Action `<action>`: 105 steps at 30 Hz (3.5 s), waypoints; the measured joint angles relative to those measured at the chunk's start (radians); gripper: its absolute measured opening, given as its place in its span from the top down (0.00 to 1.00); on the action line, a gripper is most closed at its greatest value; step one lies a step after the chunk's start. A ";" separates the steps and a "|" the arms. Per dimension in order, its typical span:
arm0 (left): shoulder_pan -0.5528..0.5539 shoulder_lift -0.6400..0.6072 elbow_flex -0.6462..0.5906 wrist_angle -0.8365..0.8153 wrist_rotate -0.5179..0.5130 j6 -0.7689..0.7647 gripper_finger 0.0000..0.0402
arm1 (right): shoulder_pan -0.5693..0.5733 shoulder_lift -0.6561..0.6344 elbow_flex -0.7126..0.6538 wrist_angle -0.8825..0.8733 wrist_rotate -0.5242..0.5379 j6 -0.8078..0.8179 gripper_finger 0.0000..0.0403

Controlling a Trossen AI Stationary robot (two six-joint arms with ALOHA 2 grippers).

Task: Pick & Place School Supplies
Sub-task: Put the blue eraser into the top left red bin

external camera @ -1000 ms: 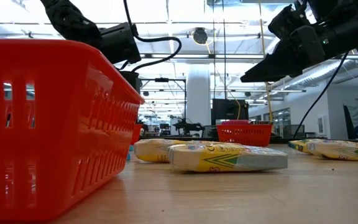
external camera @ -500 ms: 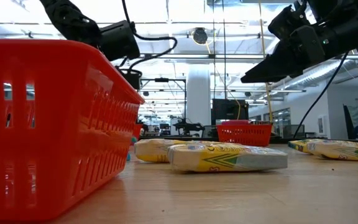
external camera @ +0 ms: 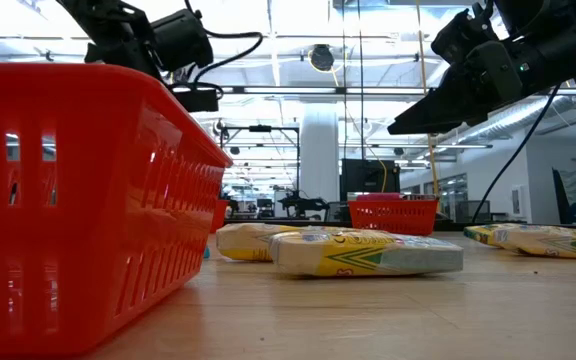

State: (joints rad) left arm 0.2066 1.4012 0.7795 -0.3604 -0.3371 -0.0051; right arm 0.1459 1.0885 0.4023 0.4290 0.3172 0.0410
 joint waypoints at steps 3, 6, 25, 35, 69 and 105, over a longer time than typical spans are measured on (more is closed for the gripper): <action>0.041 -0.012 0.001 -0.004 -0.018 -0.003 0.88 | 0.000 0.000 0.000 0.000 0.000 0.000 0.43; 0.084 -0.009 0.000 -0.017 -0.053 0.005 0.88 | 0.000 0.000 0.000 0.004 0.000 0.000 0.43; 0.384 -0.003 -0.006 -0.005 0.159 0.075 0.87 | 0.007 0.000 0.000 0.004 -0.004 0.000 0.43; 0.393 0.000 -0.006 -0.012 0.177 0.054 0.48 | 0.026 0.000 0.000 0.007 -0.003 0.000 0.43; -0.153 -0.001 -0.126 0.113 0.330 -0.070 0.44 | 0.038 0.000 0.000 0.008 -0.004 0.003 0.43; -0.397 0.130 -0.460 0.673 0.198 -0.424 0.46 | 0.046 0.000 0.000 0.008 0.027 0.000 0.43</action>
State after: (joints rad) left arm -0.1903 1.5307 0.3191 0.3130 -0.1393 -0.4291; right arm 0.1921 1.0885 0.4023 0.4370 0.3439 0.0407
